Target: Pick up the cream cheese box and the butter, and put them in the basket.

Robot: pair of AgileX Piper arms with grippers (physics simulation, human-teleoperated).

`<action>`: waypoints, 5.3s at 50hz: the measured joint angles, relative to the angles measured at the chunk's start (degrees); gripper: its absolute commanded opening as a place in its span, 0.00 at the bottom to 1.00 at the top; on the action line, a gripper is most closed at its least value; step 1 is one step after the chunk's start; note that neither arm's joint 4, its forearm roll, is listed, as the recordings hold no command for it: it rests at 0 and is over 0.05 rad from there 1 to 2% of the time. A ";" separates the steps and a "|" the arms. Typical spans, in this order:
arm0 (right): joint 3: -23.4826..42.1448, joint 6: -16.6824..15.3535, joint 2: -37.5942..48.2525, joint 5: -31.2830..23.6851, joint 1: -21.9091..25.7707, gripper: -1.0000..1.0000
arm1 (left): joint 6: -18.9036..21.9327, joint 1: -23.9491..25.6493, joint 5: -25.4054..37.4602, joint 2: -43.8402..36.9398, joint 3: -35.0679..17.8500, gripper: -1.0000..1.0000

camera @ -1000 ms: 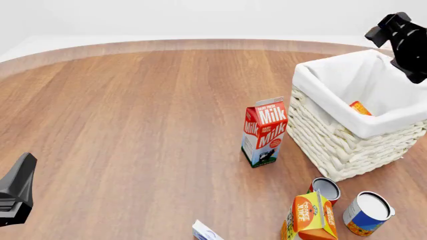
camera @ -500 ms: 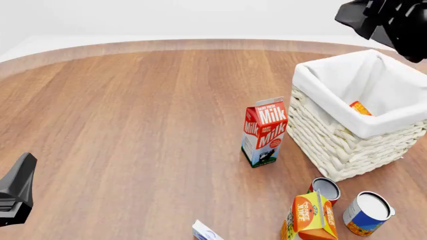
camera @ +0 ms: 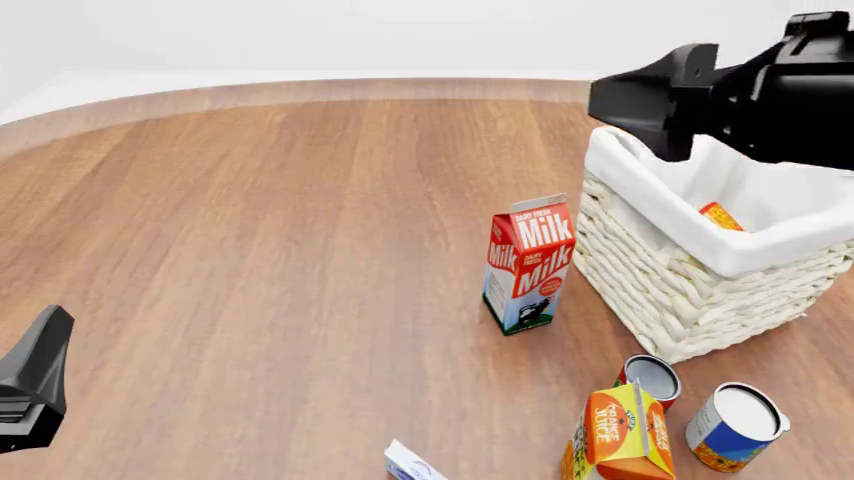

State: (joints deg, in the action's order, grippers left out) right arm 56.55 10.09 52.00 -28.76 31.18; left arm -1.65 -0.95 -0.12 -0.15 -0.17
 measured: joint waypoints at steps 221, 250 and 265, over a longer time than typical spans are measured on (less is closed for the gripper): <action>-11.74 2.17 15.58 10.04 22.68 0.00 | 0.00 0.00 0.00 0.00 0.00 1.00; -5.69 0.59 6.43 4.35 11.60 0.00 | 0.00 0.00 0.00 0.00 0.00 1.00; -3.32 -0.08 4.46 3.73 4.96 0.00 | 0.00 0.00 0.00 0.00 0.00 1.00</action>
State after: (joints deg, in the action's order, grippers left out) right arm 53.22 10.01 56.46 -25.04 36.14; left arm -1.66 -0.96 -0.12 -0.15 -0.17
